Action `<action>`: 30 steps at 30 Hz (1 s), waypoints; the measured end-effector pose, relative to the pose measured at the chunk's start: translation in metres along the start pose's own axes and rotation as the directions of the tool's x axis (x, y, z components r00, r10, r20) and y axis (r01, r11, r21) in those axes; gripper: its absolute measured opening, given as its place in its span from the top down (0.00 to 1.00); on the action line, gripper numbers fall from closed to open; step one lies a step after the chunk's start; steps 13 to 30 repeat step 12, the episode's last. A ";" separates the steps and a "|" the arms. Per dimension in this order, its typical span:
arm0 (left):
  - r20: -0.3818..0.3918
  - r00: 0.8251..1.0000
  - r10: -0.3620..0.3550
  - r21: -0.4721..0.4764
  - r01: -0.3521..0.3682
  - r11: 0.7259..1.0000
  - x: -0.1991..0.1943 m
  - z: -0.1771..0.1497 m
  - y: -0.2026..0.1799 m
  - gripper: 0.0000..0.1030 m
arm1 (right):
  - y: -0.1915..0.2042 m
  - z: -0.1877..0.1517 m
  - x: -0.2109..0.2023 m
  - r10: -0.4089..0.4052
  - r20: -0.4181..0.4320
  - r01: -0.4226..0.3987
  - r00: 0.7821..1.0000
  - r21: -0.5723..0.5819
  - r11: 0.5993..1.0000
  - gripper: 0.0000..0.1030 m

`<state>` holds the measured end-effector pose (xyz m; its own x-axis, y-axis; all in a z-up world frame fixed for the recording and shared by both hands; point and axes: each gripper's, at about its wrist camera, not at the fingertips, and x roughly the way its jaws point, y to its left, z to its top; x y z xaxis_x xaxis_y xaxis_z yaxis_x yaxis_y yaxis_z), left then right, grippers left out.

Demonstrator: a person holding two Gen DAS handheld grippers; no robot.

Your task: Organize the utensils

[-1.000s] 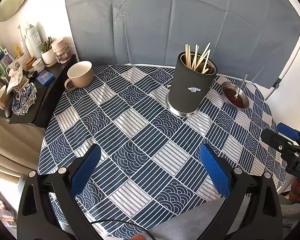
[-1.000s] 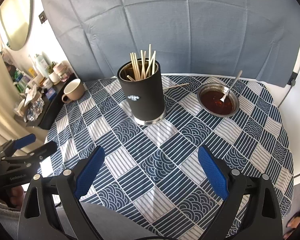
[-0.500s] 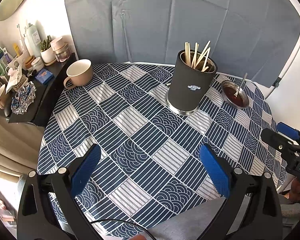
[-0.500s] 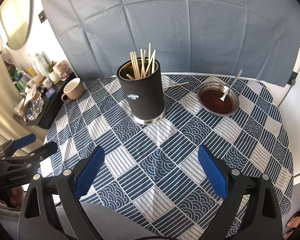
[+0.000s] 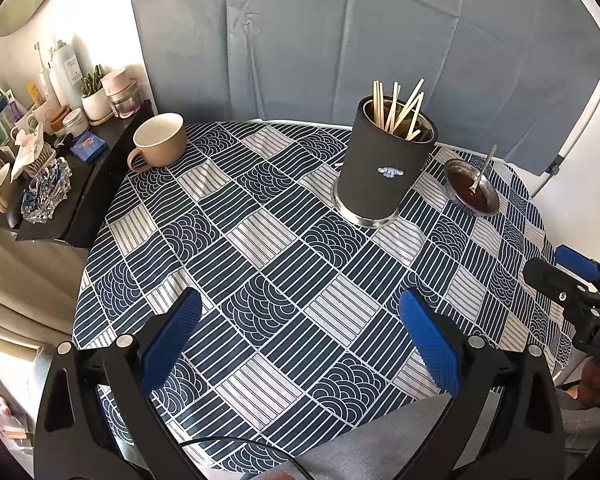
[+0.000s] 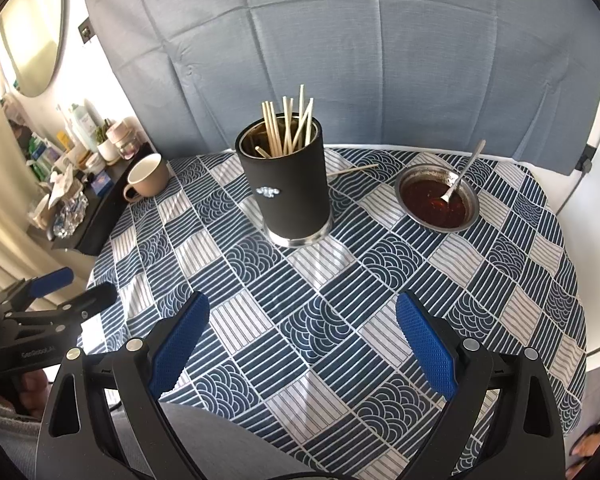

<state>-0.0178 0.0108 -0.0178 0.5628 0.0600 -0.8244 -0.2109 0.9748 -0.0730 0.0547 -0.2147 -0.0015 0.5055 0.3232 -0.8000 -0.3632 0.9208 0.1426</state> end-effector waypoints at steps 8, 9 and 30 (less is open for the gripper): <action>-0.006 1.000 0.004 -0.003 -0.004 1.000 0.001 0.001 0.002 0.06 | 0.000 -0.001 0.001 0.002 -0.003 -0.002 1.000 -0.004 1.000 0.13; -0.005 1.000 0.003 -0.003 -0.003 1.000 0.001 0.001 0.002 0.06 | 0.000 -0.001 0.001 0.001 -0.002 -0.001 1.000 -0.003 1.000 0.12; -0.004 1.000 0.003 0.003 -0.003 1.000 0.001 0.000 0.001 0.06 | 0.000 -0.001 0.001 0.001 -0.002 -0.001 1.000 -0.003 1.000 0.13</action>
